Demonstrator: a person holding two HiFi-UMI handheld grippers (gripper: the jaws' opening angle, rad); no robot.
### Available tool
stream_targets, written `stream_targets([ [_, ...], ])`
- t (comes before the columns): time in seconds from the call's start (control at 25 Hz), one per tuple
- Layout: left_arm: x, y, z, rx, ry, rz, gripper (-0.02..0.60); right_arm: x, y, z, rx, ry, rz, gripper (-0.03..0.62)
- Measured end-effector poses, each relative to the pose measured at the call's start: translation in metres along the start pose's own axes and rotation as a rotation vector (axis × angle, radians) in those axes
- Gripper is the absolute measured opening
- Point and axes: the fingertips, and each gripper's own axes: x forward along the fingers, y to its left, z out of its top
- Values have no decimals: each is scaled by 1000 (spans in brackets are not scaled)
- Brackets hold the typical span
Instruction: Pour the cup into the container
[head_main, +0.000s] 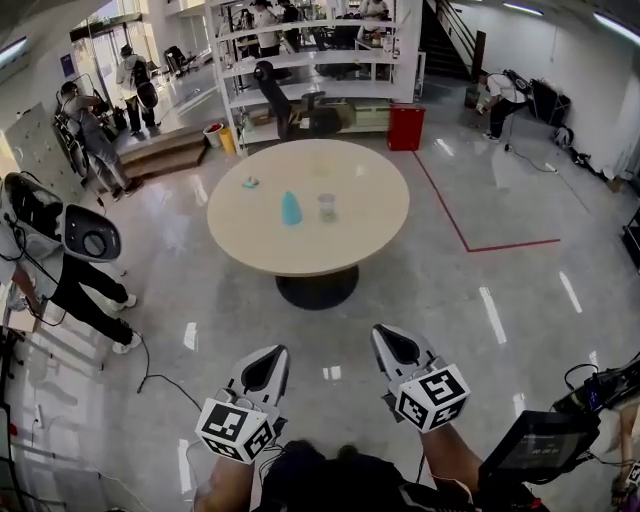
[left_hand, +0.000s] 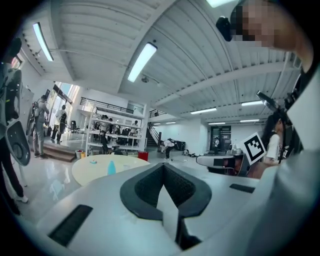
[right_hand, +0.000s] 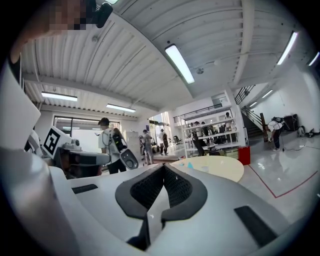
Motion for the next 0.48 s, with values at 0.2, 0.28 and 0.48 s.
stream_targets([
  [0.2,61,47,3,-11,10,-13,-2,66,-42,9,0,-9,-6,2],
  [0.28,83,73,8,-6,3,-17,-3,96,-55,13,-12,-11,-20,3],
  [0.48,143,156,25,-22,-6,-29,-3,186,-92,32,-15,-33,-87,3],
])
